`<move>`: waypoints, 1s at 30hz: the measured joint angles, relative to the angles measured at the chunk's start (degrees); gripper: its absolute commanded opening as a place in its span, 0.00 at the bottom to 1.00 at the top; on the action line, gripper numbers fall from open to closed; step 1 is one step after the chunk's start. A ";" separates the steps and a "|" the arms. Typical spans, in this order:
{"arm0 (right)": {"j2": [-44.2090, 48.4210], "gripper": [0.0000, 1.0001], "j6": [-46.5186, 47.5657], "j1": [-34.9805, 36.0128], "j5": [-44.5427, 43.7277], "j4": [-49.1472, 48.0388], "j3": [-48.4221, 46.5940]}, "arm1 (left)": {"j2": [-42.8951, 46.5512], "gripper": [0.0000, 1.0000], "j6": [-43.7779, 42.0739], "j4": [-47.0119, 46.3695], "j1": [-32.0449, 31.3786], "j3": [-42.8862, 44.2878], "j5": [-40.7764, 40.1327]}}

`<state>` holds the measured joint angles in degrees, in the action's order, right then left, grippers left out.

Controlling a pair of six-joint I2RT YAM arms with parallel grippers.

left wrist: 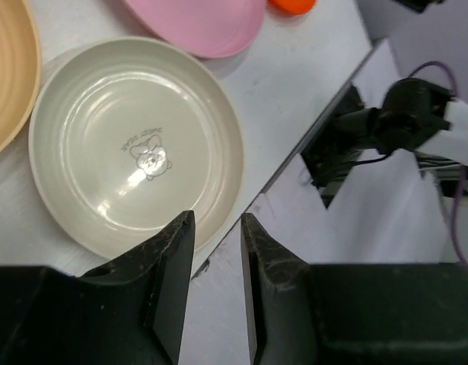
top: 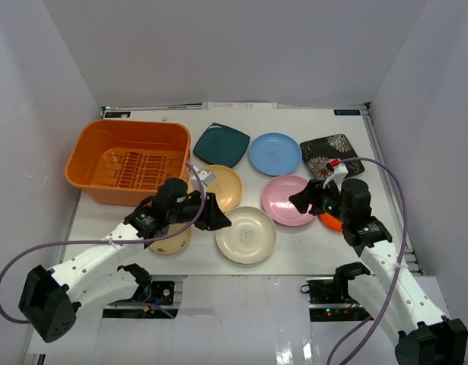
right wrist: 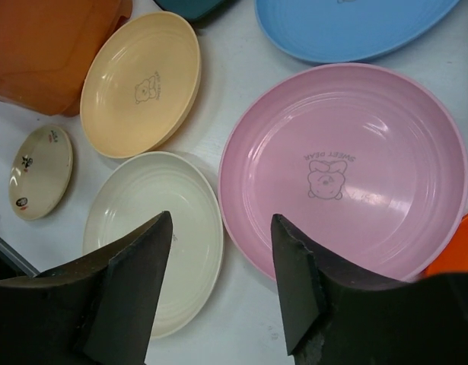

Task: Place the plates into the plastic bin on the countertop

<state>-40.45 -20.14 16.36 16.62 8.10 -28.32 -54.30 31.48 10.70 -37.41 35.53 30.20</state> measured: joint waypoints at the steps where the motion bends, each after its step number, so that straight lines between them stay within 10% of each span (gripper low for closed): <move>1: -0.02 0.58 0.24 0.00 -0.17 0.17 0.07 | -0.85 0.41 -0.22 1.84 -2.60 0.81 -4.17; 15: -1.79 0.59 1.42 4.31 -1.11 0.83 2.71 | -21.55 0.61 2.01 17.11 -15.43 8.04 -39.01; 30: -6.91 0.65 2.84 11.56 -10.16 1.38 3.04 | -26.43 0.00 2.60 16.70 -16.44 8.15 -45.40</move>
<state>-47.35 -17.30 27.92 6.46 9.47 -25.28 -80.73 34.09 27.40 -53.84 43.68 -15.20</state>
